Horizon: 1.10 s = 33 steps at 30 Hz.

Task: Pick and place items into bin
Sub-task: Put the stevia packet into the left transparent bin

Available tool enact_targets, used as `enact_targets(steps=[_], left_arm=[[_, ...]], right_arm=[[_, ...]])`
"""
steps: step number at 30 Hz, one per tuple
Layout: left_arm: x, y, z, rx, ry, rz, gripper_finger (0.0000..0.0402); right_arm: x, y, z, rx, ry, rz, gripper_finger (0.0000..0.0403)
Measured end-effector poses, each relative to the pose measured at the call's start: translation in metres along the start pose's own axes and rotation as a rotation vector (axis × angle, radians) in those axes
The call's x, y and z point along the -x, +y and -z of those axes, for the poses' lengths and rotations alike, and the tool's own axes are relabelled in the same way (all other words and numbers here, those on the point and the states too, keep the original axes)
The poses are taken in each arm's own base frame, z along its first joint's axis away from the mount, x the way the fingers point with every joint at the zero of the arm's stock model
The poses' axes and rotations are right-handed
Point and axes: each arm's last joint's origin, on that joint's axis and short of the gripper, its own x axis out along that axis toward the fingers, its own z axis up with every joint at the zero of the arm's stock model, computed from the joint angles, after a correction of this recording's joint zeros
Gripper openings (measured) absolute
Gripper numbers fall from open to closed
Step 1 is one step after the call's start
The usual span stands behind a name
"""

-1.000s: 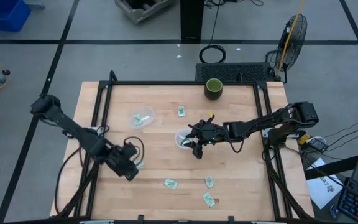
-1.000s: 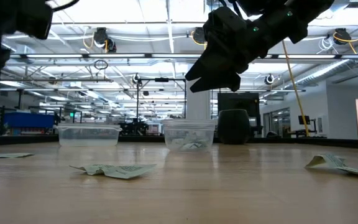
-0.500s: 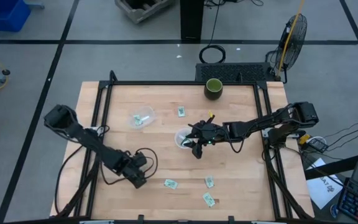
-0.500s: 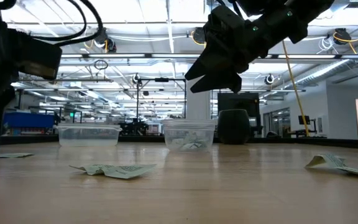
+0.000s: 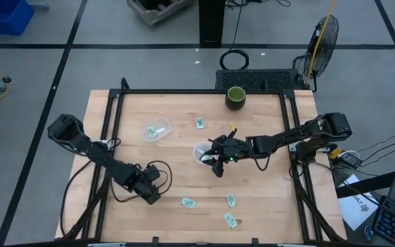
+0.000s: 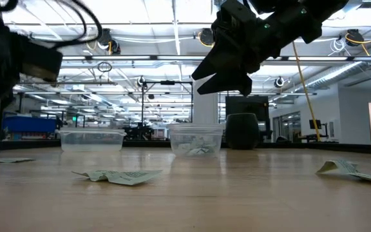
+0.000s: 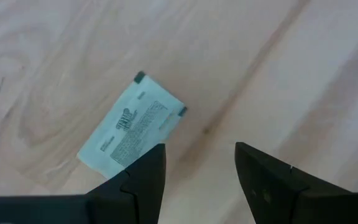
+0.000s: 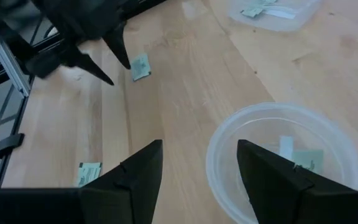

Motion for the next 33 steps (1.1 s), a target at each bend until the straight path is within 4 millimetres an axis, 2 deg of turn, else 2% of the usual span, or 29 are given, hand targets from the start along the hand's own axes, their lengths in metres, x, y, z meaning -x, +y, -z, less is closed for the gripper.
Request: enact_targets(steps=[5,8,19,24,29,33], left_arm=[[0.021,0.004,-0.003,0.021,-0.074,0.050,0.0198],[0.023,0.010,-0.003,0.027,-0.095,-0.009,0.0198],[-0.001,0.030,-0.006,0.025,-0.023,-0.016,0.0198],[-0.014,0.038,-0.008,0.016,-0.002,0.051,0.0198],[-0.015,0.039,-0.010,0.027,0.000,0.055,0.0196],[-0.015,0.037,-0.013,0.003,-0.010,0.078,0.0169]], right_arm=[[0.000,0.001,0.001,0.007,0.003,-0.002,0.0198],[0.000,0.001,0.001,0.012,0.002,-0.001,0.0198],[0.000,0.000,0.000,0.009,-0.004,0.001,0.0190],[0.000,0.000,0.000,0.009,-0.005,0.001,0.0182],[0.000,0.000,0.000,0.006,-0.005,0.001,0.0176],[0.000,0.000,0.000,0.006,-0.005,0.001,0.0173]])
